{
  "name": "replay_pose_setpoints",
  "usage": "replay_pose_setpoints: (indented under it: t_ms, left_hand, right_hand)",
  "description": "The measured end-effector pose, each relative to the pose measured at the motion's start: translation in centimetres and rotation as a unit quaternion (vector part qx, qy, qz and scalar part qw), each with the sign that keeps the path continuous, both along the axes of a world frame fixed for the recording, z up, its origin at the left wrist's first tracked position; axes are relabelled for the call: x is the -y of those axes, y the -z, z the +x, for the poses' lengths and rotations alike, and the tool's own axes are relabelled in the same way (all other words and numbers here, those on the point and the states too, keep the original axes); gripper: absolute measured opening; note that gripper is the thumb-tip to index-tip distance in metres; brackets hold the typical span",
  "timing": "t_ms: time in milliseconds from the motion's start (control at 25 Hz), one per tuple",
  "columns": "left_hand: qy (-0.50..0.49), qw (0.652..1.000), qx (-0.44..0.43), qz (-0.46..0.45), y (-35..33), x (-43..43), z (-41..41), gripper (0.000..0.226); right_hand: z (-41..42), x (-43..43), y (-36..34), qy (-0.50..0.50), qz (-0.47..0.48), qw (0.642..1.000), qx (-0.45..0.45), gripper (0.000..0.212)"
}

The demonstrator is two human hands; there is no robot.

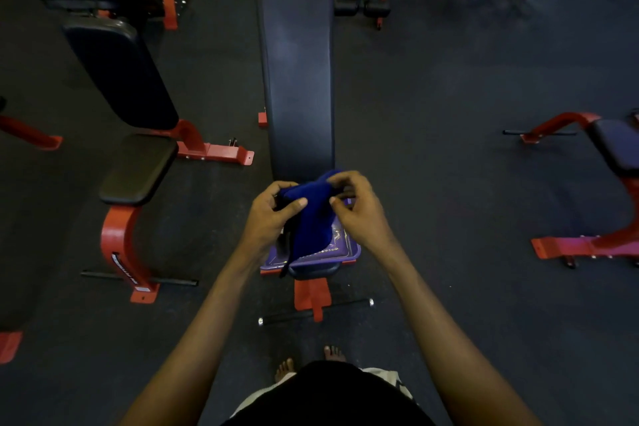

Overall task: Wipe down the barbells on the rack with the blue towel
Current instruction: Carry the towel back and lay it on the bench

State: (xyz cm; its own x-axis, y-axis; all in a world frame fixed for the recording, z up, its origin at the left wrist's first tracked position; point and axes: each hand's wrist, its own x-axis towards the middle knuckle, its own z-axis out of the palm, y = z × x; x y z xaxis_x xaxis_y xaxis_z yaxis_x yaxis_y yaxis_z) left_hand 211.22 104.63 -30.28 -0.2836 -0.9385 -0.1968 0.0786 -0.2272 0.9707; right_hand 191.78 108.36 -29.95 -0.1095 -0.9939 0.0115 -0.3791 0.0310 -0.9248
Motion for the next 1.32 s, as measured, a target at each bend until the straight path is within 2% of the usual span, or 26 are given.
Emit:
replay_pose_setpoints:
  t_ms: [40,120,200,280,360,440,560,640,720,800,880,1080,1320]
  left_hand:
    - [0.013,0.999,-0.018,0.025,0.6,-0.2,0.4,0.037]
    - [0.019,0.993,-0.07,0.089,1.6,-0.8,1.0,0.047]
    - [0.007,0.985,-0.099,0.142,4.0,-1.3,1.3,0.055]
    - [0.015,0.971,-0.108,0.212,8.1,-2.0,1.7,0.057]
    - [0.059,0.943,-0.107,0.308,12.6,-2.9,1.7,0.061]
    - [0.078,0.924,-0.05,0.371,16.3,-2.9,0.6,0.06]
    - [-0.013,0.925,0.051,0.376,19.5,-0.8,-2.4,0.048]
    - [-0.08,0.92,0.053,0.379,21.3,1.9,-4.8,0.055]
    - [-0.113,0.919,0.019,0.377,23.7,4.8,-6.9,0.065]
    - [-0.102,0.926,0.027,0.364,26.7,7.7,-9.0,0.071]
    - [-0.098,0.933,0.082,0.336,30.8,10.8,-10.5,0.072]
    - [-0.105,0.934,0.183,0.29,40.6,15.7,-12.6,0.068]
    - [-0.085,0.916,0.273,0.282,45.5,16.3,-13.8,0.072]
  right_hand:
    - [-0.8,-0.3,1.1,0.014,0.06,0.998,0.013,0.049]
    - [-1.9,-1.7,3.0,-0.005,0.21,0.97,0.124,0.069]
    - [-2.1,-3.2,5.3,-0.019,0.286,0.934,0.213,0.051]
    - [-1.4,-4.3,7.7,0.031,0.299,0.92,0.252,0.035]
    - [-1.4,-4.9,10.9,0.095,0.306,0.916,0.239,0.029]
    - [-2.5,-4.7,14.7,0.121,0.336,0.905,0.231,0.03]
    - [-5.1,-2.5,19.9,0.125,0.391,0.881,0.236,0.03]
    - [-6.5,0.7,22.2,0.148,0.4,0.873,0.239,0.032]
    - [-7.6,4.4,24.6,0.166,0.39,0.879,0.218,0.039]
    - [-8.4,8.1,27.6,0.162,0.373,0.898,0.169,0.041]
    - [-8.6,11.0,31.5,0.149,0.372,0.907,0.126,0.04]
    - [-9.2,14.9,39.9,0.121,0.398,0.907,0.067,0.042]
    - [-9.5,16.1,42.6,0.039,0.41,0.911,0.004,0.057]
